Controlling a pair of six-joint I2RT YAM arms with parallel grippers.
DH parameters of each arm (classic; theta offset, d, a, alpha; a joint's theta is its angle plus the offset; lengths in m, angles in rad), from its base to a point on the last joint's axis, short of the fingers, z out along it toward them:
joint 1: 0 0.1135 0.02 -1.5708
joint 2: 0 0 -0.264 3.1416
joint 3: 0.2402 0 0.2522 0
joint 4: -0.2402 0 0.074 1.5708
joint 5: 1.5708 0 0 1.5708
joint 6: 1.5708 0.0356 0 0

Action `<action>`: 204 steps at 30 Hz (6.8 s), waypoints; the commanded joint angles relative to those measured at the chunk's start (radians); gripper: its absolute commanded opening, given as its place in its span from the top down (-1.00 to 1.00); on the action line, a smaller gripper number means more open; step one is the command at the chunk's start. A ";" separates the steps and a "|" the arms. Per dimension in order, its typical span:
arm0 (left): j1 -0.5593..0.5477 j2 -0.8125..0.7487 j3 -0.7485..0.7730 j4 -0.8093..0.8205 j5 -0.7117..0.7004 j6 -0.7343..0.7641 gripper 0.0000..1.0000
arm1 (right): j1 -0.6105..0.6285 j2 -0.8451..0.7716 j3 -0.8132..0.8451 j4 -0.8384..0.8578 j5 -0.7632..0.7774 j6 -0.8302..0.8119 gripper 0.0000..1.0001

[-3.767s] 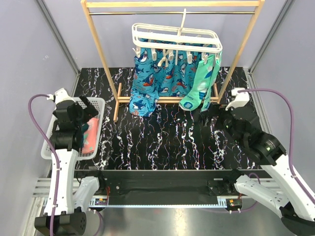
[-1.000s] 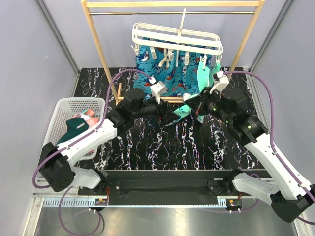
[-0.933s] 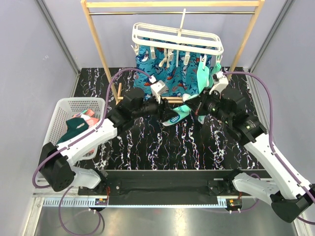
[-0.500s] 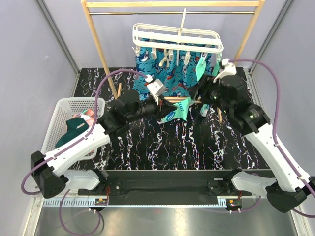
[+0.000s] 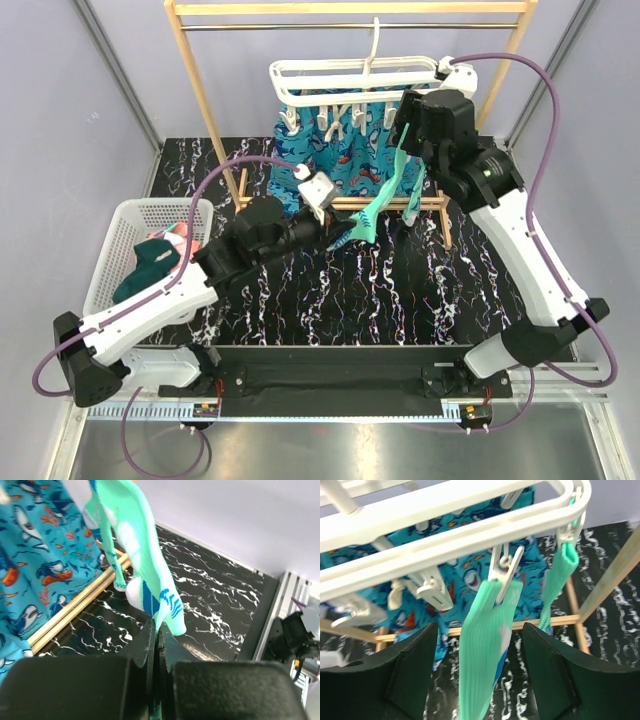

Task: Remove the socks clipped to the hanger

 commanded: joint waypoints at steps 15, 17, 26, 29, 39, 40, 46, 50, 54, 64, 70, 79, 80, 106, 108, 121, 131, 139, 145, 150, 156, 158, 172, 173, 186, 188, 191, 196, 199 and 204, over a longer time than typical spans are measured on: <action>-0.169 0.022 -0.006 0.006 -0.168 0.097 1.00 | 0.000 0.071 0.072 0.115 0.199 -0.126 -0.19; -0.173 0.022 -0.004 0.006 -0.168 0.097 1.00 | -0.002 0.085 0.085 0.115 0.202 -0.126 -0.17; -0.182 0.011 0.004 -0.004 -0.151 0.097 1.00 | 0.000 0.135 0.155 0.106 0.233 -0.131 -0.04; -0.183 0.010 0.005 -0.005 -0.146 0.094 1.00 | 0.000 0.138 0.150 0.103 0.251 -0.131 0.00; -0.189 0.013 0.004 -0.005 -0.149 0.096 1.00 | 0.000 0.125 0.073 0.166 0.295 -0.128 0.05; -0.191 0.014 0.004 -0.007 -0.149 0.097 1.00 | 0.000 0.132 0.076 0.169 0.294 -0.129 0.06; -0.194 0.018 0.002 -0.005 -0.149 0.097 1.00 | 0.000 0.154 0.095 0.184 0.306 -0.138 0.10; -0.196 0.022 0.007 -0.008 -0.145 0.097 1.00 | 0.000 0.157 0.093 0.201 0.311 -0.144 0.18; -0.199 0.022 0.007 -0.008 -0.145 0.097 1.00 | 0.000 0.152 0.089 0.206 0.315 -0.150 0.39; -0.206 0.024 0.005 -0.011 -0.151 0.097 1.00 | 0.000 0.111 0.035 0.241 0.300 -0.157 1.00; -0.209 0.027 0.007 -0.014 -0.154 0.097 1.00 | 0.000 0.105 0.023 0.242 0.299 -0.158 1.00; -0.212 0.028 0.010 -0.017 -0.163 0.097 1.00 | 0.000 0.128 0.073 0.189 0.286 -0.152 0.21; -0.212 0.027 0.008 -0.017 -0.165 0.097 1.00 | 0.000 0.129 0.075 0.192 0.297 -0.155 0.39; -0.225 0.036 0.002 -0.017 -0.217 0.119 1.00 | 0.001 -0.050 -0.038 0.035 0.196 -0.052 -0.81; -0.226 0.048 0.002 -0.019 -0.238 0.114 1.00 | 0.000 -0.146 -0.143 0.032 0.133 -0.020 -0.99; -0.225 0.171 -0.027 -0.016 -0.468 0.067 1.00 | -0.002 -0.673 -0.781 0.113 -0.091 0.095 -0.99; 0.201 0.165 0.092 -0.312 -0.513 -0.303 1.00 | 0.001 -0.829 -0.924 0.186 -0.143 0.093 -0.99; 0.658 -0.116 0.098 -0.391 -0.654 -0.373 1.00 | 0.000 -0.846 -0.925 0.176 -0.151 0.060 -0.99; 0.901 -0.153 0.096 -0.428 -0.688 -0.341 1.00 | 0.000 -0.877 -0.944 0.172 -0.148 0.055 -0.99; 1.011 -0.127 -0.016 -0.479 -0.582 -0.467 0.98 | 0.000 -0.894 -0.945 0.163 -0.146 0.052 -0.99; 1.261 -0.125 -0.266 -0.421 -0.294 -0.632 0.37 | 0.000 -0.902 -0.942 0.144 -0.146 0.052 -0.99; 1.318 -0.085 -0.270 -0.416 -0.210 -0.636 0.16 | 0.000 -0.906 -0.939 0.134 -0.148 0.049 -0.99; 1.080 -0.180 -0.004 -0.462 -0.116 -0.430 -0.96 | 0.000 -0.885 -0.935 0.121 -0.128 0.060 -0.99; 1.043 -0.202 -0.031 -0.438 -0.099 -0.429 -0.96 | 0.001 -0.870 -0.941 0.126 -0.122 0.058 -0.99; 0.389 -0.073 -0.032 -0.211 -0.105 -0.389 -0.93 | 0.000 -0.523 -0.971 0.384 0.008 0.026 -0.99; 0.343 -0.036 -0.010 -0.209 -0.104 -0.371 -0.90 | 0.000 -0.451 -0.991 0.463 0.025 0.014 -0.92; 0.283 0.019 0.000 -0.200 -0.049 -0.328 -0.84 | -0.005 -0.347 -1.030 0.603 0.071 -0.012 -0.69; 0.223 0.021 -0.012 -0.221 -0.059 -0.266 -0.81 | -0.031 -0.216 -1.059 0.796 0.168 -0.074 -0.70; 0.197 -0.019 -0.041 -0.206 -0.068 -0.257 -0.81 | -0.055 -0.144 -1.054 0.821 0.219 -0.077 -0.66; 0.189 -0.051 -0.050 -0.201 -0.054 -0.263 -0.81 | -0.128 -0.073 -1.059 0.851 0.158 -0.072 -0.56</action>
